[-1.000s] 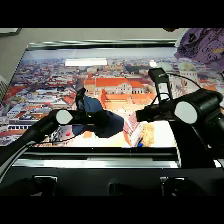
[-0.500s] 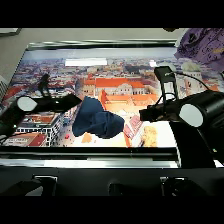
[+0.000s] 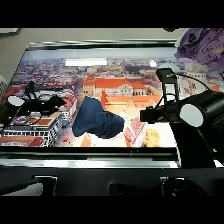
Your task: Fold the clothes and pants, and hang the long-sleeved shirts on hangers.
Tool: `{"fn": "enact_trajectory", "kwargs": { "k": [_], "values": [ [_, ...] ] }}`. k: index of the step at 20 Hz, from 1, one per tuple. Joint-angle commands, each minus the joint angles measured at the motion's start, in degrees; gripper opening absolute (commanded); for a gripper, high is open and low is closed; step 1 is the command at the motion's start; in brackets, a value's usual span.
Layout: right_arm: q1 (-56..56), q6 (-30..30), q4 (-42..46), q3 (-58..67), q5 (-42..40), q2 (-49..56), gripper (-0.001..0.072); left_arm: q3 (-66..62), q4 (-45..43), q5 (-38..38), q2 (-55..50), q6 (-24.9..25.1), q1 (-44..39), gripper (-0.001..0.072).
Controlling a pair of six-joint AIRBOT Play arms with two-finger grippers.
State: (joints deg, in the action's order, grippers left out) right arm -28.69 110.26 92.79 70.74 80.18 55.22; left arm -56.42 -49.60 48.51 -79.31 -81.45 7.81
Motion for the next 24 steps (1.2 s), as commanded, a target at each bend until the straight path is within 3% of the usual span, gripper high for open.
{"fn": "enact_trajectory", "kwargs": {
  "k": [1, 5, 14, 15, 17, 18, 20, 22, 24],
  "values": [
    [-0.04, 2.14, -0.61, 0.00, 2.64, -0.04, 0.0288, -0.09, 10.38, 2.12, -8.00, 11.67, 0.63, 0.0683],
    [-0.04, 4.37, -0.70, 0.00, 2.86, -0.04, 0.0288, -0.24, 10.49, 2.05, -11.10, 15.52, -1.70, 0.0683],
    [-0.04, 7.76, -1.31, 0.00, 2.49, -0.04, 0.0288, -0.22, 11.26, 0.90, -13.20, 15.47, -6.88, 0.0667],
    [-0.04, 8.20, -1.57, 0.00, 2.03, -0.04, 0.0288, -0.22, 11.28, 0.59, -13.44, 15.45, -7.41, 0.0626],
    [-0.04, 8.85, -2.12, 0.00, 0.90, -0.04, 0.0288, -0.22, 12.04, -0.13, -13.75, 15.45, -7.80, 0.0238],
    [-0.04, 9.79, -2.12, 0.00, 0.42, -0.04, 0.0288, -0.24, 13.46, -0.33, -13.77, 15.47, -7.72, 0.0009],
    [-0.02, 13.64, -1.53, 0.02, -1.70, -0.17, 0.0289, -0.92, 14.69, -0.46, -13.68, 15.47, -7.28, 0.0016],
    [0.52, 17.20, 3.82, 0.17, -3.21, -1.05, 0.0443, -2.23, 14.64, 0.15, -12.68, 15.47, -5.99, 0.0015],
    [5.84, 19.87, 5.03, 0.17, -3.17, -2.08, 0.0501, -3.17, 14.64, -0.09, -9.88, 15.45, -3.21, 0.0014]
  ]
}}
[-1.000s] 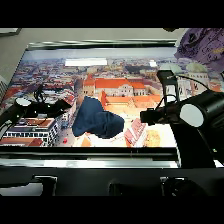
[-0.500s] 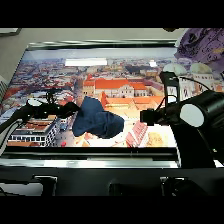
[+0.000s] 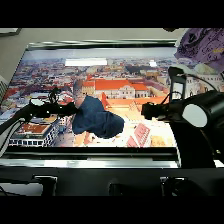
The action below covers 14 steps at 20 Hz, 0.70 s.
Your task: Fold the clothes and pants, and hang the long-sleeved shirts on hangers.
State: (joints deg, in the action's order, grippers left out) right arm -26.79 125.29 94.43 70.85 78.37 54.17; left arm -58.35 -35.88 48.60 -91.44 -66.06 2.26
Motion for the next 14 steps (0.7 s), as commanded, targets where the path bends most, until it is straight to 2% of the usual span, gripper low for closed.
{"fn": "enact_trajectory", "kwargs": {
  "k": [1, 2, 3, 5, 7, 9, 10, 11, 12, 14],
  "values": [
    [7.41, 4.81, 2.60, 0.07, -1.33, -1.07, 0.0504, -1.64, 0.92, -0.13, 3.85, 0.07, 4.13, 0.0014],
    [11.45, 4.72, 1.01, -0.35, -2.14, -0.90, 0.0549, -1.88, 0.92, 0.02, 5.05, 0.07, 5.73, 0.0014],
    [15.08, 3.74, -2.08, -1.62, -4.22, -0.57, 0.0561, -1.99, 0.94, 0.61, 5.84, 0.02, 7.30, 0.0014],
    [21.64, -1.99, -15.43, -6.97, -9.90, 1.60, 0.0561, -1.99, 0.92, 2.49, 5.97, -0.94, 9.31, 0.0014],
    [24.76, -15.08, -36.54, -14.62, -15.93, 5.51, 0.0560, -1.97, 0.94, 3.50, 5.73, -1.46, 9.90, 0.0015],
    [24.13, -30.88, -56.57, -20.76, -17.38, 11.23, 0.0558, -1.99, 0.96, 3.72, 5.73, -2.01, 9.68, 0.0015],
    [23.02, -36.63, -62.49, -22.40, -17.29, 14.08, 0.0558, -1.97, 0.96, 3.72, 5.73, -2.58, 9.66, 0.0015],
    [21.03, -41.44, -66.14, -23.23, -17.90, 17.09, 0.0557, -1.99, 0.94, 3.72, 5.73, -3.41, 9.66, 0.0015],
    [18.75, -43.71, -66.97, -23.26, -19.39, 19.85, 0.0556, -1.99, 0.96, 3.74, 5.73, -3.58, 9.68, 0.0015],
    [13.97, -45.44, -66.97, -23.26, -24.30, 25.33, 0.0556, -1.99, 0.96, 3.93, 5.73, -3.61, 9.66, 0.0015]
  ]
}}
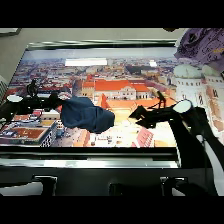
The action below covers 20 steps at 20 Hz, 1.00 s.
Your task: Fold the clothes and pants, and hang the long-sleeved shirts on hangers.
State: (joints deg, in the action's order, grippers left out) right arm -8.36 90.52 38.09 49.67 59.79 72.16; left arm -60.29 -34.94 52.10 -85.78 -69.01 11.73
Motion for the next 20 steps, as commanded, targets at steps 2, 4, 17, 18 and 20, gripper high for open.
{"fn": "enact_trajectory", "kwargs": {
  "k": [2, 4, 17, 18, 20],
  "values": [
    [-7.82, -11.47, -10.91, -2.08, -9.33, 12.24, 0.0551, -0.04, 0.02, 0.87, 0.07, -1.53, 0.22, 0.0016],
    [-10.03, -15.19, -14.25, -2.08, -12.28, 15.39, 0.0549, -0.04, 0.00, 1.31, 0.07, -1.53, 0.22, 0.0016],
    [-11.67, -34.71, -34.95, -2.05, -15.50, 21.66, 0.0388, -0.02, -0.02, 1.46, 0.07, -1.51, 0.22, 0.0016],
    [-11.67, -36.09, -35.89, -2.05, -14.99, 21.66, 0.0257, -0.02, 0.00, 1.46, 0.07, -1.51, 0.22, 0.0016],
    [-11.67, -38.18, -37.88, -2.05, -14.23, 21.64, 0.0027, -0.02, -0.02, 1.46, 0.07, -1.51, 0.24, 0.0016]
  ]
}}
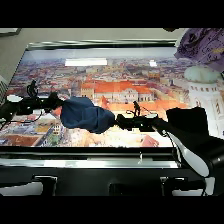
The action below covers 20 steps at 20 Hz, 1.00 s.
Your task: Fold the clothes and pants, and hang the long-sleeved shirts on hangers.
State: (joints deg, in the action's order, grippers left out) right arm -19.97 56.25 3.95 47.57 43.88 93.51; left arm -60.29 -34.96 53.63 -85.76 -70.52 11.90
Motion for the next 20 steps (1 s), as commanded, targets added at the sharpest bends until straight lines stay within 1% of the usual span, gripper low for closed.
{"fn": "enact_trajectory", "kwargs": {
  "k": [1, 4, 7, 9, 12, 16, 19, 20],
  "values": [
    [-0.07, -4.52, -4.59, 0.04, 1.57, 0.15, 0.0026, -0.04, 0.00, -0.04, 0.04, 0.00, 0.15, 0.0016],
    [0.11, -5.95, -5.66, 0.04, 1.36, -2.45, 0.0024, -0.44, -0.02, -0.04, 0.55, 0.00, 0.85, 0.0014],
    [2.60, -5.68, -4.48, 1.33, 1.20, -10.32, 0.0023, -4.98, -0.02, 0.02, 2.69, -0.20, 2.49, 0.0013],
    [6.34, -2.62, 0.11, 4.52, 0.76, -17.94, 0.0022, -10.40, 0.00, 0.22, 4.90, -0.22, 3.54, 0.0014],
    [12.35, 7.41, 14.91, 14.64, 0.96, -28.81, 0.0023, -20.55, -0.20, 1.14, 9.31, -0.22, 4.83, 0.0014],
    [17.73, 18.71, 34.10, 32.59, 5.79, -39.17, 0.0023, -32.65, -1.29, 1.05, 17.62, -0.90, 6.23, 0.0014],
    [18.36, 25.40, 47.28, 43.95, 10.91, -44.11, 0.0023, -35.39, -1.33, 1.05, 25.51, -2.67, 6.29, 0.0014],
    [18.36, 27.34, 50.60, 46.84, 12.48, -45.59, 0.0024, -35.39, -2.67, 1.05, 28.57, -4.33, 6.29, 0.0014]
  ]
}}
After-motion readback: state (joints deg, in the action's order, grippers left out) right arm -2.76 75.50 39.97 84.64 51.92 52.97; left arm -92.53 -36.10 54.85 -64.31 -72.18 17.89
